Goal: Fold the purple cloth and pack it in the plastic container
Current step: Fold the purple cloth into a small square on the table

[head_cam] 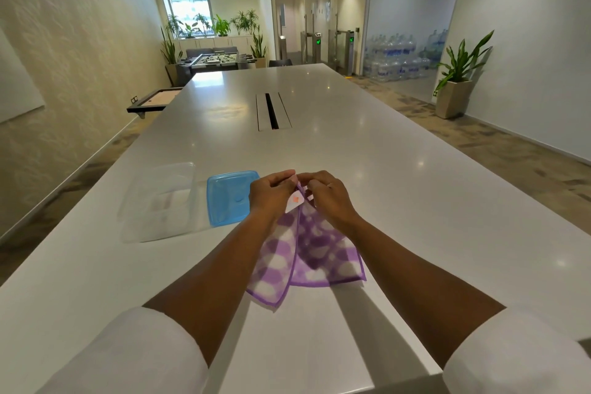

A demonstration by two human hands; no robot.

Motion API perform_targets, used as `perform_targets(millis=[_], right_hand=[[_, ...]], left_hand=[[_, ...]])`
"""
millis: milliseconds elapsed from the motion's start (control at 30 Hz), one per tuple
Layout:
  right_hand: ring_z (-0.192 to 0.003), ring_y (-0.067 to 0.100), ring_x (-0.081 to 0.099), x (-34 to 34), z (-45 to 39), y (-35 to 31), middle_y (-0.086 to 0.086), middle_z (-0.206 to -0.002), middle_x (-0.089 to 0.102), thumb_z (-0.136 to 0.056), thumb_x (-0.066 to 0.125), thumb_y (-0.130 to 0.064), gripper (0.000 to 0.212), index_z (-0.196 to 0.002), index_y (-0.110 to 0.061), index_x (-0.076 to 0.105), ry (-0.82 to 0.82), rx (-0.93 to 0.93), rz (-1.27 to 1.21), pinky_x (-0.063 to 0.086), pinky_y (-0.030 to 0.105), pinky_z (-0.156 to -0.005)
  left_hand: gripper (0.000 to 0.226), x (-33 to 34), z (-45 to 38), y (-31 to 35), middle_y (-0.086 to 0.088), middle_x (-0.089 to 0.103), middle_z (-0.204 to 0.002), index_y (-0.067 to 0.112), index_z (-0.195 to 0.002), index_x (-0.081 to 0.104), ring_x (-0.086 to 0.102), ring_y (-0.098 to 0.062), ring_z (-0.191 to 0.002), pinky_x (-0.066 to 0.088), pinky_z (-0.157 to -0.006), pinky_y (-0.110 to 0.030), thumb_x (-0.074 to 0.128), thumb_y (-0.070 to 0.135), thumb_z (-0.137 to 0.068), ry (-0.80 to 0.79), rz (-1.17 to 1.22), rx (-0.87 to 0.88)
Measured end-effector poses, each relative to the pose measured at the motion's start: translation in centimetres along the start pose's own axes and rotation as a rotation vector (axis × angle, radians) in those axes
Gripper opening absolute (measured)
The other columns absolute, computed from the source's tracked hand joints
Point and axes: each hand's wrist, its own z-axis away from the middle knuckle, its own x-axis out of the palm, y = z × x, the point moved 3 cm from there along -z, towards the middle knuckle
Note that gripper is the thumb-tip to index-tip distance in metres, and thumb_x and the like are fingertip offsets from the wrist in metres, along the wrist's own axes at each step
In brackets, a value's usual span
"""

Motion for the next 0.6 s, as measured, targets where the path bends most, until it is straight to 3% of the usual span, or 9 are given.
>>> perform_targets(millis=[67, 200, 333, 400, 467, 600], right_hand=[[-0.098, 0.02, 0.063, -0.2, -0.1, 0.0, 0.006, -0.112, 0.066, -0.095, 0.042, -0.007, 0.031, -0.097, -0.026, 0.066, 0.035, 0.016, -0.031, 0.055, 0.038, -0.092], [-0.105, 0.015, 0.056, -1.5, -1.0, -0.1, 0.01, -0.126, 0.056, -0.09, 0.045, 0.005, 0.04, -0.122, -0.013, 0.062, 0.087, 0.015, 0.074, 0.048, 0.021, -0.087], [-0.124, 0.026, 0.049, -2.6, -2.2, 0.0, 0.011, -0.134, 0.044, -0.08, 0.047, 0.01, 0.055, -0.121, -0.024, 0.062, -0.013, 0.025, 0.194, 0.048, 0.035, -0.099], [-0.131, 0.029, 0.039, -2.6, -2.3, -0.1, 0.01, -0.137, 0.041, -0.078, 0.048, 0.008, 0.058, -0.119, -0.03, 0.061, -0.08, 0.01, 0.242, 0.043, 0.045, -0.107], [-0.135, 0.029, 0.033, -2.6, -2.3, -0.3, 0.01, -0.139, 0.04, -0.079, 0.053, 0.002, 0.053, -0.121, -0.03, 0.06, -0.12, -0.003, 0.249, 0.037, 0.049, -0.112], [-0.133, 0.027, 0.035, -2.9, -2.3, -0.9, 0.005, -0.136, 0.043, -0.08, 0.062, -0.015, 0.046, -0.123, -0.032, 0.059, -0.089, -0.012, 0.209, 0.037, 0.05, -0.11]], left_hand=[[0.027, -0.1, 0.0, 0.4, -0.001, 0.072, -0.114, 0.02, -0.121, 0.07, 0.068, -0.019, -0.103, 0.057, -0.091, -0.029, 0.064, 0.024, -0.094, -0.02, 0.008, 0.01], [0.027, 0.0, -0.1, 2.3, 0.0, 0.069, -0.115, 0.02, -0.121, 0.069, 0.065, -0.02, -0.102, 0.054, -0.077, -0.018, 0.055, 0.014, -0.098, -0.073, -0.048, 0.097], [0.034, -0.1, -0.6, 4.6, -0.014, 0.068, -0.112, 0.024, -0.115, 0.065, 0.063, -0.027, -0.096, 0.053, -0.08, -0.034, 0.048, 0.003, -0.095, -0.181, -0.006, 0.136], [0.034, -0.3, -0.8, 5.7, -0.013, 0.065, -0.097, 0.024, -0.117, 0.061, 0.061, -0.023, -0.091, 0.053, -0.08, -0.033, 0.045, 0.003, -0.095, -0.224, 0.0, 0.169], [0.035, -0.4, -1.1, 6.7, -0.006, 0.059, -0.084, 0.022, -0.123, 0.058, 0.058, -0.017, -0.082, 0.051, -0.069, -0.024, 0.045, 0.003, -0.097, -0.257, 0.004, 0.214], [0.035, -0.7, -1.6, 8.0, -0.001, 0.055, -0.078, 0.018, -0.133, 0.053, 0.058, -0.012, -0.073, 0.052, -0.067, -0.023, 0.046, 0.005, -0.1, -0.282, -0.011, 0.296]])
